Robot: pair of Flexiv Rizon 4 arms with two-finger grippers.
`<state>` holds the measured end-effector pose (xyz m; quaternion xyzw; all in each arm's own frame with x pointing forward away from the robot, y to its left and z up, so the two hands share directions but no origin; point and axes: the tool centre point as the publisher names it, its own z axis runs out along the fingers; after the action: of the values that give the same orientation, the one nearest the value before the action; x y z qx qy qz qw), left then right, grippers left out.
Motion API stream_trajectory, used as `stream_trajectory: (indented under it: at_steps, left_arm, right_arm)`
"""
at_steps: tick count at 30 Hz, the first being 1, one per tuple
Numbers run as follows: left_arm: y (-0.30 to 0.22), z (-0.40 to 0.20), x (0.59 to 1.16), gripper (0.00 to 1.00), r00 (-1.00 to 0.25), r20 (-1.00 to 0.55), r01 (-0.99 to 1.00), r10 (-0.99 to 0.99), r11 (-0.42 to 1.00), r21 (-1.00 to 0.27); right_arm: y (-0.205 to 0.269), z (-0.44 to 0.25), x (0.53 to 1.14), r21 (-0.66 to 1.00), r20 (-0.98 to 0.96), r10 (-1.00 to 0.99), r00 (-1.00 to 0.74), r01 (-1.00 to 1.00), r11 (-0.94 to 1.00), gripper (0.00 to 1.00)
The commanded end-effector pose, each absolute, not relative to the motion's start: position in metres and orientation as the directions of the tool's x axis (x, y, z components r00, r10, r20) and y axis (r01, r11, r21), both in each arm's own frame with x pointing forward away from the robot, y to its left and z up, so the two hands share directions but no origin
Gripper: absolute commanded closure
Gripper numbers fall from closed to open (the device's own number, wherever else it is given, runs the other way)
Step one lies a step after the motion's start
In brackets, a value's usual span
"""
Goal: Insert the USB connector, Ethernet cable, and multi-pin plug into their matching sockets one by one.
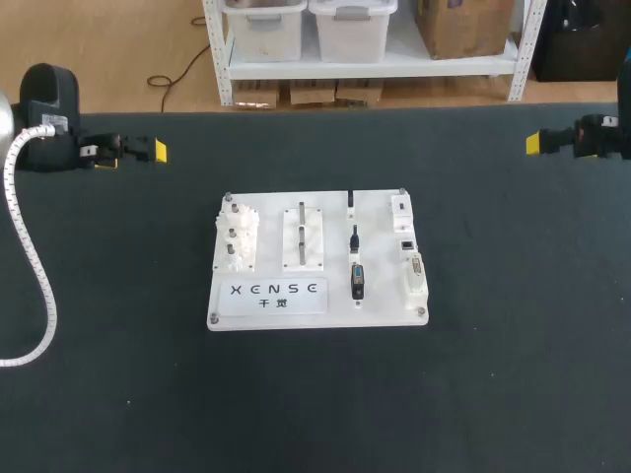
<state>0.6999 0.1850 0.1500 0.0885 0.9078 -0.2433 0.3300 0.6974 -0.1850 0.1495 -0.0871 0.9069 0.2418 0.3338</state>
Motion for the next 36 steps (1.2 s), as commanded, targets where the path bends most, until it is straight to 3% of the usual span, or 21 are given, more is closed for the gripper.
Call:
stream_trajectory:
  at_steps: [1,27,36]
  left_arm:
    - [0.185,0.15,0.7,0.0,-0.767,-0.642,0.321,0.0,0.866,-0.383]
    - [0.185,0.15,0.7,0.0,-0.767,-0.642,0.321,0.0,0.866,-0.383]
    - [0.185,0.15,0.7,0.0,-0.767,-0.642,0.321,0.0,0.866,-0.383]
  right_arm:
    - [-0.184,0.149,0.698,0.379,-0.647,0.003,-0.762,-0.318,0.869,0.0]
    - [-0.184,0.149,0.698,0.379,-0.647,0.003,-0.762,-0.318,0.869,0.0]
    - [-0.102,0.153,0.815,0.175,-0.511,-0.107,-0.853,-0.225,0.959,0.0]
